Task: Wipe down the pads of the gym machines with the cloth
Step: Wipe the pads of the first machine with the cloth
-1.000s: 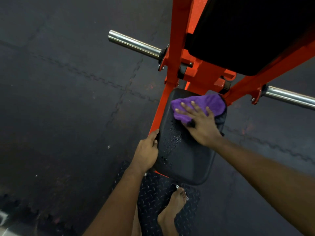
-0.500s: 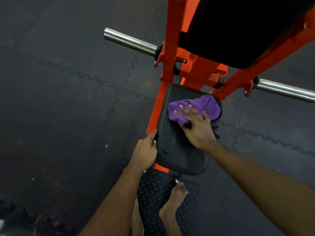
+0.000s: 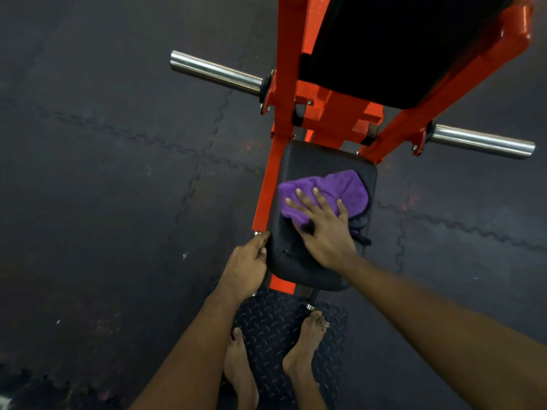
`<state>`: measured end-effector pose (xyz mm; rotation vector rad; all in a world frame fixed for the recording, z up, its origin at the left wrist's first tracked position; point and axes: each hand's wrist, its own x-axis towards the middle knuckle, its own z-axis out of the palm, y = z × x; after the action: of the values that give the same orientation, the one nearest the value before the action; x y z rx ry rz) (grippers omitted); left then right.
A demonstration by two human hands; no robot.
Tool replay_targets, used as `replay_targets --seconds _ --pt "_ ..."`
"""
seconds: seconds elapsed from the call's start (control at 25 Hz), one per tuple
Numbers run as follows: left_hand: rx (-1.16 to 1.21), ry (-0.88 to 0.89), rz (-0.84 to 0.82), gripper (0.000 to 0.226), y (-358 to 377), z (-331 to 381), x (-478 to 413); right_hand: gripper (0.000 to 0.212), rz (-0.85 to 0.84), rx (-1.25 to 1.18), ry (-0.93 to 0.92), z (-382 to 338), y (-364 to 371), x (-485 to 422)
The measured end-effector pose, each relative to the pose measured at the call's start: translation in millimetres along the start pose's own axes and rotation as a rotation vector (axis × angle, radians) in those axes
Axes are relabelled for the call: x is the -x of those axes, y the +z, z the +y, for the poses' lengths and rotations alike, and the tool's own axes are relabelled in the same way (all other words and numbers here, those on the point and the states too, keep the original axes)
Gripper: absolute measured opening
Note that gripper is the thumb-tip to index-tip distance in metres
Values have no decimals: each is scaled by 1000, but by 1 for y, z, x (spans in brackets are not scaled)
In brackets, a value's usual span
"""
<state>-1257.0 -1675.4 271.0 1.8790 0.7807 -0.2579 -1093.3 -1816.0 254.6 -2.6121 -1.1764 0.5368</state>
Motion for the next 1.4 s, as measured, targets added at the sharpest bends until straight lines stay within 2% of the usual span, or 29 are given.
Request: replay_targets --seconds 0.08,0.16,0.24,0.28,0.32,0.48,0.56,0.64,0.68,0.72,0.8,0.88,1.0,1.04,1.08,1.16,1.24,1.32,1.4 --pt "-18 -11 -32 45 -3 3 5 50 4 -35 89 28 -16 8" --pt "-22 3 -46 45 -5 2 6 48 47 -134 326 40 -29 -4" --pt "-18 26 -49 45 -7 -1 8 52 105 -267 564 21 -31 -29" --pt "-12 44 -41 43 -8 -3 9 54 121 -273 605 2 -27 -36" --pt "-16 61 -22 41 -10 -4 12 56 128 -242 578 -17 -19 -37" --pt "-69 66 120 35 -24 -3 17 53 138 -201 245 -51 8 9" --pt "-60 81 146 39 -31 4 18 50 102 -229 256 -40 5 33" --pt "-31 135 147 45 -34 15 17 50 188 -531 519 -27 -11 44" --pt "-9 165 151 48 -35 21 15 49 283 -775 665 -23 -23 49" --pt "13 189 156 51 -36 27 13 47 388 -1002 729 -22 -36 53" --pt "60 228 149 57 -36 40 5 31 512 -1266 704 -20 -56 58" --pt "112 263 57 67 -35 60 -3 14 535 -1419 677 -25 -82 66" --pt "128 322 -179 85 -32 95 -9 9 519 -1566 634 -31 -114 76" --pt "129 342 -214 84 -32 107 -10 12 494 -1600 629 -32 -123 80" --pt "148 365 -226 75 -33 116 -12 18 463 -1613 631 -33 -129 83" --pt "207 377 -226 40 -34 126 -12 33 412 -1610 627 -29 -133 87" --pt "168 361 -178 19 -34 129 -5 27 382 -1548 573 -24 -127 91" --pt "105 321 -124 11 -32 120 5 18 331 -1416 584 -19 -110 95" --pt "94 258 -94 19 -30 106 12 20 214 -1333 605 -14 -89 101"
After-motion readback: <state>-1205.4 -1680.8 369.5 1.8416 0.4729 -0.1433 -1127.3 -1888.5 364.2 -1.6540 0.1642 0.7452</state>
